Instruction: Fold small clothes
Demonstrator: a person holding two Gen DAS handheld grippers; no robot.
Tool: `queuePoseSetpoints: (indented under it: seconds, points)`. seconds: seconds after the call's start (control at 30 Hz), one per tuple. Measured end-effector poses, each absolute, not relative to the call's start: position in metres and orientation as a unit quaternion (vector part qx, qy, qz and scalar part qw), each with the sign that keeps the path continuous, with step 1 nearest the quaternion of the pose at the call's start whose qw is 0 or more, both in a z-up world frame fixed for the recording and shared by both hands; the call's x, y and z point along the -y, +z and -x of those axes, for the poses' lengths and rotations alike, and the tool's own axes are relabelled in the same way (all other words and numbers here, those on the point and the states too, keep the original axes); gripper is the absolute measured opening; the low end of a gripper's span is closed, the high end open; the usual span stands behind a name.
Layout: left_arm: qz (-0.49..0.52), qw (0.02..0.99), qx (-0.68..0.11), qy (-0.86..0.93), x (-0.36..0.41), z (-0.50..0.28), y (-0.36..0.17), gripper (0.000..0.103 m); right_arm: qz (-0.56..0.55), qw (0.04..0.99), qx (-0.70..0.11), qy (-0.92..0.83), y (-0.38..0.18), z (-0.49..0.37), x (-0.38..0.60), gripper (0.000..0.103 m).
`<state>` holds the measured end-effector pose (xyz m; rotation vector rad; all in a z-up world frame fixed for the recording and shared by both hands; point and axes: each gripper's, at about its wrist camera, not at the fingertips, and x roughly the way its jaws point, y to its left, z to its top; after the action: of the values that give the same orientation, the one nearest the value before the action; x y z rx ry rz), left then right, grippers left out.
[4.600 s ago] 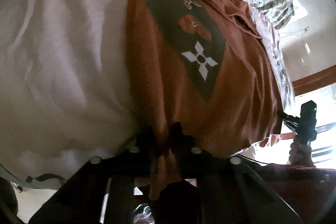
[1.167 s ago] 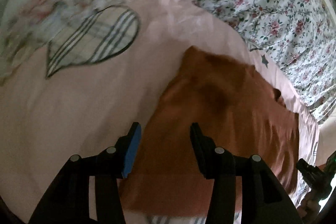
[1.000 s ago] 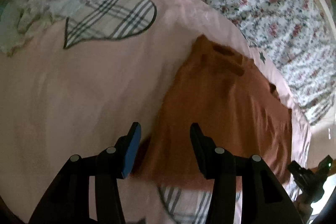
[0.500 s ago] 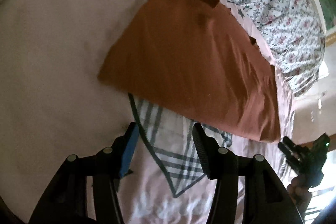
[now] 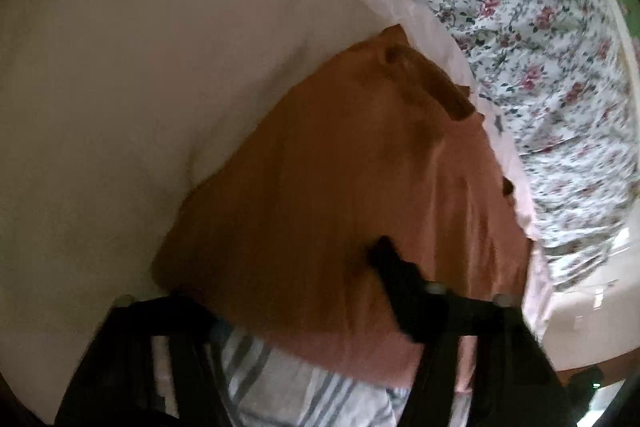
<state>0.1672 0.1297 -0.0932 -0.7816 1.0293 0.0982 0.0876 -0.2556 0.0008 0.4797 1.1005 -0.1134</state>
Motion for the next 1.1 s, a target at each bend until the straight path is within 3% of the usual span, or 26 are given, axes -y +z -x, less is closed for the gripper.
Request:
queuePoseSetpoints:
  seconds: [0.03,0.07,0.17,0.43,0.7,0.93,1.1]
  points:
    - [0.356,0.799,-0.481,0.044,-0.127,-0.174,-0.09,0.027,-0.227,0.822,-0.519,-0.051,0.0,-0.089,0.259,0.051]
    - [0.353,0.802,-0.48,0.043,-0.126,-0.177,-0.087,0.021,-0.229,0.821,-0.521,-0.05,-0.001,-0.092,0.263,0.051]
    - [0.323,0.819,-0.473,0.037,-0.113,-0.185,-0.064,0.016,-0.243,0.818,-0.52,-0.044,-0.002,-0.098,0.277,0.051]
    - [0.198,0.877,-0.434,-0.062,-0.005,-0.195,0.004,0.013,-0.294,0.803,-0.518,-0.005,-0.005,-0.115,0.307,0.051]
    - [0.048,0.867,-0.465,-0.172,0.132,-0.188,-0.028,0.013,-0.308,0.792,-0.526,0.042,-0.004,-0.152,0.321,0.054]
    - [0.021,0.865,-0.47,-0.176,0.144,-0.179,-0.038,0.012,-0.316,0.764,-0.551,0.113,-0.029,-0.222,0.301,0.069]
    - [0.001,0.871,-0.46,-0.174,0.148,-0.174,-0.031,0.012,-0.289,0.763,-0.563,0.13,-0.041,-0.273,0.273,0.069]
